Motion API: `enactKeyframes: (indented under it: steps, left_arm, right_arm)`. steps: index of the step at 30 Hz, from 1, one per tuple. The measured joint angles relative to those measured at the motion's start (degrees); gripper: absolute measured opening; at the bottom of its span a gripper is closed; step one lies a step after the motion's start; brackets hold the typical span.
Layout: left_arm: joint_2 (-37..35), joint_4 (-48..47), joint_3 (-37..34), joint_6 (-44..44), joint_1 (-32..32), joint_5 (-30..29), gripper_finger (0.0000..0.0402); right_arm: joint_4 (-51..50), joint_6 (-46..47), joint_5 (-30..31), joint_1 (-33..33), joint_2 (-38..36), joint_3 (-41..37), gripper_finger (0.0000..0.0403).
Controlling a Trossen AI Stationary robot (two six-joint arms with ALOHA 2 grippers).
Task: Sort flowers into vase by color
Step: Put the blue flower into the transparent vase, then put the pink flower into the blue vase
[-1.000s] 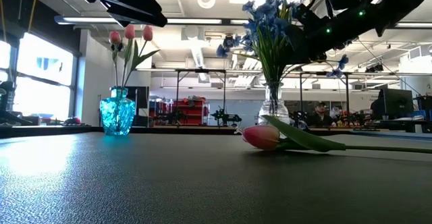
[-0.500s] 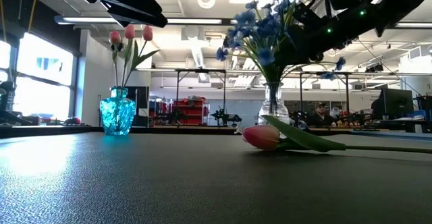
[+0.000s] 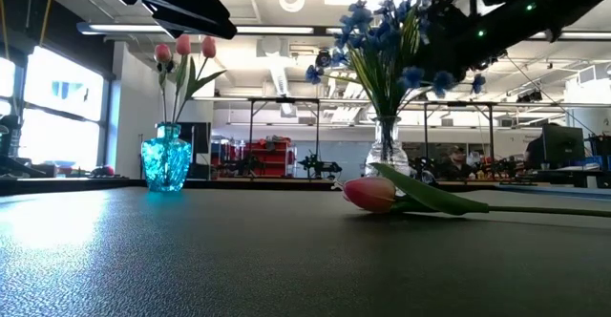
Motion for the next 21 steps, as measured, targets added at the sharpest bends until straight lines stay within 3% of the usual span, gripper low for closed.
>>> enactKeyframes:
  steps: [15, 21]
  left_arm:
    - [0.00, -0.06, 0.00, 0.01, 0.00, -1.01, 0.0122]
    - [0.00, -0.05, 0.00, 0.02, 0.01, -1.04, 0.0122]
  right_arm:
    - [-7.96, -2.42, -11.21, 0.00, -10.06, 0.00, 0.0266]
    - [-10.68, -4.94, -19.02, 1.40, -14.39, 0.00, 0.0265]
